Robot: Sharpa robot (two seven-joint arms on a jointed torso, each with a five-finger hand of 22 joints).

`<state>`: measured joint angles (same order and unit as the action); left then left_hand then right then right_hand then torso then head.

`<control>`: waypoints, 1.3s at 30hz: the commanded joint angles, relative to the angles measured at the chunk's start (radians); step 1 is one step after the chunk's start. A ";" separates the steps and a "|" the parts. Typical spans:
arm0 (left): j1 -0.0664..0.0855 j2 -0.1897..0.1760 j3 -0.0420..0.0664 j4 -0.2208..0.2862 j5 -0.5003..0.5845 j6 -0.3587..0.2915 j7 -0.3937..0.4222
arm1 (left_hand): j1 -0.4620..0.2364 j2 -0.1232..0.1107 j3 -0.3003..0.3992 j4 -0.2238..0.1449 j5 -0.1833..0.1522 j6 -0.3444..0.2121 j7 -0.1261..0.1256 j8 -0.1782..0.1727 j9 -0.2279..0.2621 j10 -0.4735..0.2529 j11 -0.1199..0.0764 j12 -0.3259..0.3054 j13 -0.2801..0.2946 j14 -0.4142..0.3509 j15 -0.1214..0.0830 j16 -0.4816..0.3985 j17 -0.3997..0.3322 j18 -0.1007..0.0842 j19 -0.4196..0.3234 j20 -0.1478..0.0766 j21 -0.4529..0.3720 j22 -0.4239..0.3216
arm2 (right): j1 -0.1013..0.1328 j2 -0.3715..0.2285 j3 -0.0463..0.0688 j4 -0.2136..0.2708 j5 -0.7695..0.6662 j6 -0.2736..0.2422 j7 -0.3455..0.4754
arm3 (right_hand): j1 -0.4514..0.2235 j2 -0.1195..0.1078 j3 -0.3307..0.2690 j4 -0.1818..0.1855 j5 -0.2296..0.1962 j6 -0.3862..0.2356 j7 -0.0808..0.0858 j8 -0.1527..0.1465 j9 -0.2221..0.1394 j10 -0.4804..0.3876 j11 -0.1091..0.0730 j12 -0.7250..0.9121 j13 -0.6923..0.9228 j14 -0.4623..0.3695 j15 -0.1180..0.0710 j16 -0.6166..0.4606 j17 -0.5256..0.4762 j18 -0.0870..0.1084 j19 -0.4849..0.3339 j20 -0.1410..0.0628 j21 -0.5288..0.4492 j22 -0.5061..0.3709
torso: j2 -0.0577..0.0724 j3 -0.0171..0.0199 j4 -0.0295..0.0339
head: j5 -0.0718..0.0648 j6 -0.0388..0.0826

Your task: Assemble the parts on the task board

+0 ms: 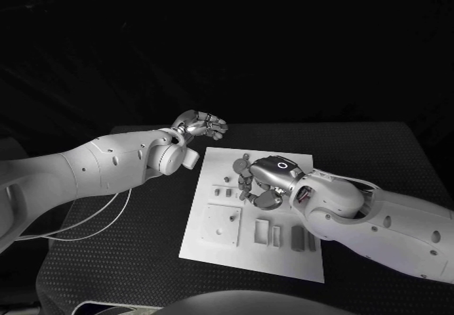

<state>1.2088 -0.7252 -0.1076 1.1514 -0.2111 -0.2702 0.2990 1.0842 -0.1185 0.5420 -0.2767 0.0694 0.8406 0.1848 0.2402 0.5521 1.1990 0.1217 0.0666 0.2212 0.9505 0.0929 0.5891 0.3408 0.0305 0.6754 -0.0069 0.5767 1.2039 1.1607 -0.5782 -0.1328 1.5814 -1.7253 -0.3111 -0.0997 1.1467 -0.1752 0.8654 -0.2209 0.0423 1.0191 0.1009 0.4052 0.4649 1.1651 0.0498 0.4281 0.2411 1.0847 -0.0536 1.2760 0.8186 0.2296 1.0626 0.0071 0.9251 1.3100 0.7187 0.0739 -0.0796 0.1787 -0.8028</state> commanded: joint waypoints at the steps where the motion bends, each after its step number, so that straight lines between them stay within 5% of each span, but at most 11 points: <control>1: 0.002 0.006 0.001 0.001 0.005 0.003 0.013 | -0.004 0.007 -0.005 0.003 -0.002 -0.005 -0.001 0.002 0.000 -0.006 -0.002 0.004 -0.001 0.000 0.008 -0.006 0.002 0.010 -0.001 0.007 -0.004 0.002 | -0.019 0.033 -0.002 -0.008 -0.002 -0.004 0.020 | -0.005 0.007 0.005 -0.001 0.006 0.008 0.002 0.004 0.018 0.007 -0.001 0.003 0.002 0.004 -0.006 0.000 0.002 0.032 0.008 -0.002 0.006 0.016 | 0.000 -0.0012 0.0024 | 0.006 -0.002; 16: 0.008 0.022 0.001 -0.003 0.005 0.004 0.012 | -0.004 0.007 -0.005 0.003 -0.002 -0.004 -0.001 0.003 0.001 -0.006 -0.002 0.004 -0.001 0.000 0.008 -0.006 0.004 0.010 -0.001 0.007 -0.005 0.002 | -0.074 0.134 -0.029 -0.071 -0.039 0.011 0.032 | -0.005 0.010 0.006 -0.005 0.006 0.006 0.003 0.003 0.019 0.006 -0.001 0.002 0.002 0.005 -0.006 -0.001 0.002 0.032 0.009 -0.003 0.006 0.015 | 0.000 -0.0017 0.0033 | 0.032 -0.016; 39: 0.009 0.031 0.001 -0.001 0.005 0.009 0.010 | -0.005 0.007 -0.006 0.004 -0.002 -0.005 -0.001 0.003 0.001 -0.006 -0.002 0.005 -0.001 0.000 0.008 -0.008 0.005 0.010 -0.001 0.007 -0.006 0.003 | -0.110 0.167 -0.033 -0.101 -0.060 0.030 0.033 | -0.006 0.012 0.007 -0.008 0.006 0.005 0.003 0.003 0.020 0.006 -0.001 0.001 0.002 0.006 -0.006 -0.002 0.003 0.032 0.009 -0.004 0.007 0.015 | 0.000 0.0002 0.0013 | 0.049 -0.031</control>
<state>1.2160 -0.6966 -0.1075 1.1486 -0.2110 -0.2700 0.2996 1.0842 -0.1185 0.5398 -0.2745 0.0694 0.8411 0.1852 0.2402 0.5521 1.1989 0.1217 0.0666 0.2214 0.9506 0.0929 0.5852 0.3450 0.0305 0.6754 -0.0069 0.5767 1.2062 1.0526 -0.4133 -0.1661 1.4800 -1.7699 -0.3010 -0.0755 1.1401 -0.1732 0.8706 -0.2267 0.0465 1.0173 0.1053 0.4055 0.4656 1.1647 0.0497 0.4252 0.2430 1.0917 -0.0535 1.2763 0.8201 0.2251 1.0682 0.0058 0.9290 1.3098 0.7188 0.0741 -0.0778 0.2272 -0.8329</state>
